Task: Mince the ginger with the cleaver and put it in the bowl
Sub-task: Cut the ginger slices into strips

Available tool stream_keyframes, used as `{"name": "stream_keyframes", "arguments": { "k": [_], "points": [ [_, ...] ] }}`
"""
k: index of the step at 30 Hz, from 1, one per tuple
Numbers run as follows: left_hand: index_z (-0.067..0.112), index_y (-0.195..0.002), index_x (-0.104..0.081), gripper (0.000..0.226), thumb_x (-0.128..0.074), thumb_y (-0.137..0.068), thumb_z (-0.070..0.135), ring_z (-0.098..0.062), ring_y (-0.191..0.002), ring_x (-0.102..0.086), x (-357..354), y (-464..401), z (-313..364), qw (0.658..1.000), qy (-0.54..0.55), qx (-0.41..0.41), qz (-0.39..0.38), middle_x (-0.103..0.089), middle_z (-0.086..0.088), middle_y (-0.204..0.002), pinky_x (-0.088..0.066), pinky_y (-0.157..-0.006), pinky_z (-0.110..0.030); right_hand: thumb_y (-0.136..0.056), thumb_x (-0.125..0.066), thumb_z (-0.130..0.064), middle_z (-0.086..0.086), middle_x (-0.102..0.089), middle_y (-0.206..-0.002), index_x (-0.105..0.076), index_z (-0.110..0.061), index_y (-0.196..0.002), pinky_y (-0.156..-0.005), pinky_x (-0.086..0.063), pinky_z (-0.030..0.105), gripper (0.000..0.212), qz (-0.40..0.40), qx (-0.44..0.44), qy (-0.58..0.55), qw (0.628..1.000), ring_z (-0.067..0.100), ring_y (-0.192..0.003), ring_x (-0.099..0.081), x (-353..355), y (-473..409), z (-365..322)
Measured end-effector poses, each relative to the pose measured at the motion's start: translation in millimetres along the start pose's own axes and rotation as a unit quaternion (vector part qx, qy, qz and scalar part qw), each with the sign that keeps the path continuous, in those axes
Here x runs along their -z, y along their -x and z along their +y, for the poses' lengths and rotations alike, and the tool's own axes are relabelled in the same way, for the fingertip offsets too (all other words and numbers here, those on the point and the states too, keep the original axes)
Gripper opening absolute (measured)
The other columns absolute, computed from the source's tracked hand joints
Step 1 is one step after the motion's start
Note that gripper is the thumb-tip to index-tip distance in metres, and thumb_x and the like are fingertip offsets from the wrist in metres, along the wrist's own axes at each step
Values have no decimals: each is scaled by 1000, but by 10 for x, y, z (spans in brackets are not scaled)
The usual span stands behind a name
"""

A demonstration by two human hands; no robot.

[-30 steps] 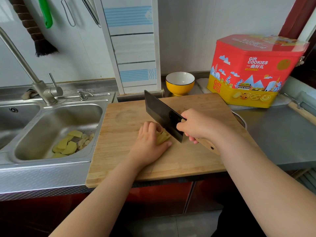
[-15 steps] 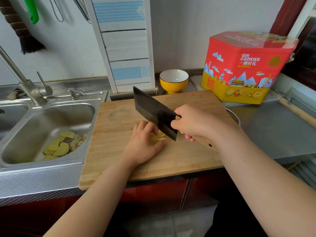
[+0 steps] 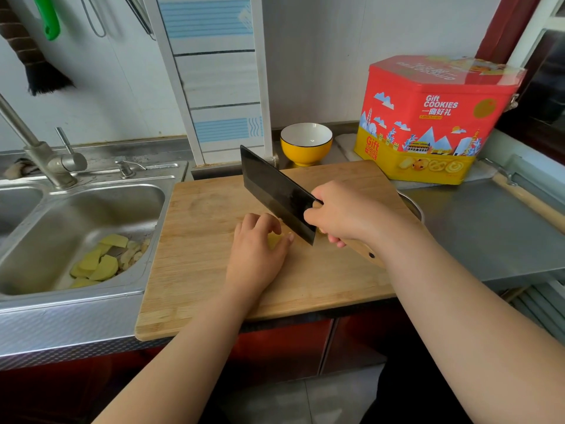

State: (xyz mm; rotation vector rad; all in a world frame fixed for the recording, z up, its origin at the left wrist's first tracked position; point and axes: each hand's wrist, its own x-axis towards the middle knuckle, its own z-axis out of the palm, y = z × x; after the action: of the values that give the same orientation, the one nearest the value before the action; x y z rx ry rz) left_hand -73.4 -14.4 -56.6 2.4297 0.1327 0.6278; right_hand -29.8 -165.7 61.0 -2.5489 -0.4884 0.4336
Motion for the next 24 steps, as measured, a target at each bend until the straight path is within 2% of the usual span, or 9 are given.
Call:
{"name": "stream_keyframes", "arguments": {
  "k": [3,6,10,13,16,19,24],
  "points": [
    [24,-84,-54,15,-63,-80,35,-14,-92,-44,7,51,-39,999,-18,-42,-8,-46,8,-95,-39,-82,-26,-99,-48,-22,6,-58,-78,-50,-18,-125,-51,-51,27,27,-10,8,-1,1000,15,-57,-56,-20,1,-1],
    [21,-84,-58,9,-67,-81,23,-11,-90,-45,50,29,-92,997,-13,-65,-31,-49,9,-95,-38,-79,-24,-97,-49,-23,9,-61,-79,-51,-12,-128,-54,-53,30,32,-11,13,7,1000,17,-58,-58,-58,-25,-8],
    [21,-87,-58,12,-68,-81,20,-9,-89,-46,122,-38,-137,994,-23,-93,-58,-52,10,-95,-40,-76,-21,-97,-49,-23,9,-62,-77,-56,-13,-120,-58,-57,33,26,-14,15,16,1000,18,-58,-59,-63,-48,-10],
    [22,-86,-57,14,-70,-80,20,-7,-86,-45,139,-50,-140,993,-29,-102,-57,-51,13,-93,-36,-73,-18,-97,-49,-21,9,-62,-77,-52,-16,-132,-56,-55,31,36,-27,14,26,999,17,-59,-58,-55,-38,-25],
    [23,-84,-56,14,-70,-80,22,-7,-83,-45,120,-43,-154,992,-31,-112,-48,-51,13,-91,-37,-72,-20,-98,-48,-20,10,-63,-80,-40,-15,-146,-54,-53,29,49,-40,5,56,998,18,-61,-58,-88,-41,-46],
    [23,-85,-57,14,-68,-80,28,-9,-82,-47,101,-36,-175,992,-28,-117,-40,-51,13,-90,-38,-72,-22,-97,-48,-18,9,-61,-75,-48,-11,-138,-57,-53,32,42,-27,0,97,995,21,-61,-59,-144,-65,-54],
    [18,-92,-59,23,-65,-80,36,-14,-84,-48,84,6,-172,988,-59,-135,-35,-53,7,-95,-44,-72,-27,-94,-53,-12,5,-55,-88,-56,-11,-123,-58,-49,31,29,6,0,136,991,20,-64,-55,-210,-42,-60]
  ]
}}
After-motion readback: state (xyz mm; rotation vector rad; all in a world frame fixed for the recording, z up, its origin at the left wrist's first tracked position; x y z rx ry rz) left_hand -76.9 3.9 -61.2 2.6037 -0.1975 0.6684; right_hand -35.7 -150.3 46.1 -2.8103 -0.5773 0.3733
